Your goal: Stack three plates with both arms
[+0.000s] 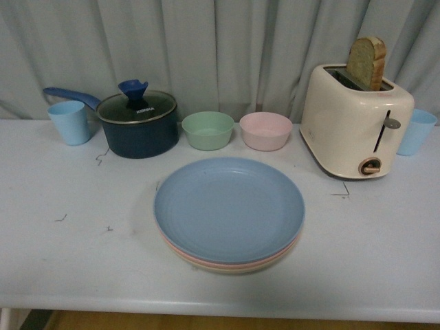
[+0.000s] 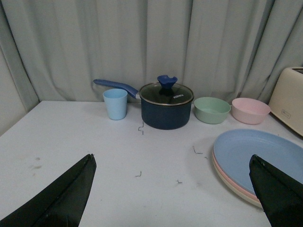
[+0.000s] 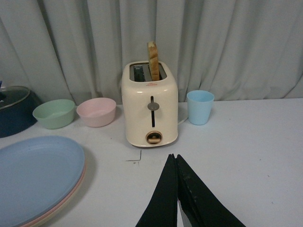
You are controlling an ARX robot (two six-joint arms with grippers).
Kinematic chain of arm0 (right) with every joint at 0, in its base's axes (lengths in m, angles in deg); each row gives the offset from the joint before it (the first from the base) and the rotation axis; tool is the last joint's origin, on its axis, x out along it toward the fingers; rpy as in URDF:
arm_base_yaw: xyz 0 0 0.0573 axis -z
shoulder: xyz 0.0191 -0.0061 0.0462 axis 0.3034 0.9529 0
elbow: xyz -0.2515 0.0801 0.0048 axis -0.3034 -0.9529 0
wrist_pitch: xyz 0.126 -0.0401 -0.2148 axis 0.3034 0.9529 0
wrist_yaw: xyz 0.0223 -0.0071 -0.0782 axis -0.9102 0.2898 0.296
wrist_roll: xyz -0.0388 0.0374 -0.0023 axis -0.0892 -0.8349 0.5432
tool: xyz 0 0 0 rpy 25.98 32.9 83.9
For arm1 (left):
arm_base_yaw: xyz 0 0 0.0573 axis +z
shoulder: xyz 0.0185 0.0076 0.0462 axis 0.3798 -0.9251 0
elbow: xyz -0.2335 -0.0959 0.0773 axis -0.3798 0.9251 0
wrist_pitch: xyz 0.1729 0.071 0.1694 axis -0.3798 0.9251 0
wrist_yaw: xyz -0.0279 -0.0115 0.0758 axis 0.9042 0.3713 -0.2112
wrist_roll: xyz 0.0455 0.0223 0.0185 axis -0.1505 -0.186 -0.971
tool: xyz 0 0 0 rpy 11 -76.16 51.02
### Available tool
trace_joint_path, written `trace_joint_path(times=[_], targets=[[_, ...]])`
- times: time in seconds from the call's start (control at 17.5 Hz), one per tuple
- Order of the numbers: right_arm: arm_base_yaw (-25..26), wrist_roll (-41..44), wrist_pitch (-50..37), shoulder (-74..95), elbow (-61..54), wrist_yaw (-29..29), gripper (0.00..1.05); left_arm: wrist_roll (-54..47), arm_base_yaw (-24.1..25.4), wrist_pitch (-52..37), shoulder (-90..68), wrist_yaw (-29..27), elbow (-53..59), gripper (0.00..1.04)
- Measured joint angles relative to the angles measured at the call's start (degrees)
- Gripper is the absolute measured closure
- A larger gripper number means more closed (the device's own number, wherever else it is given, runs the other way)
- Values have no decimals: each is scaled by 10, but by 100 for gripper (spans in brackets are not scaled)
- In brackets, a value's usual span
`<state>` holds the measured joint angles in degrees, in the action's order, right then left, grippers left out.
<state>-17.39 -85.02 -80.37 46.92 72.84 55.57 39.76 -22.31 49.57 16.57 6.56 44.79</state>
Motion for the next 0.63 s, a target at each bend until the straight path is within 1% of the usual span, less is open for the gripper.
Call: trace_joint_path(times=[0.4, 0.63], targets=[[0, 0, 149, -172, -11, 0, 103, 0, 0, 0, 0, 0, 0, 7], [0, 0, 219, -245, -11, 0, 103, 0, 0, 0, 0, 0, 0, 7]])
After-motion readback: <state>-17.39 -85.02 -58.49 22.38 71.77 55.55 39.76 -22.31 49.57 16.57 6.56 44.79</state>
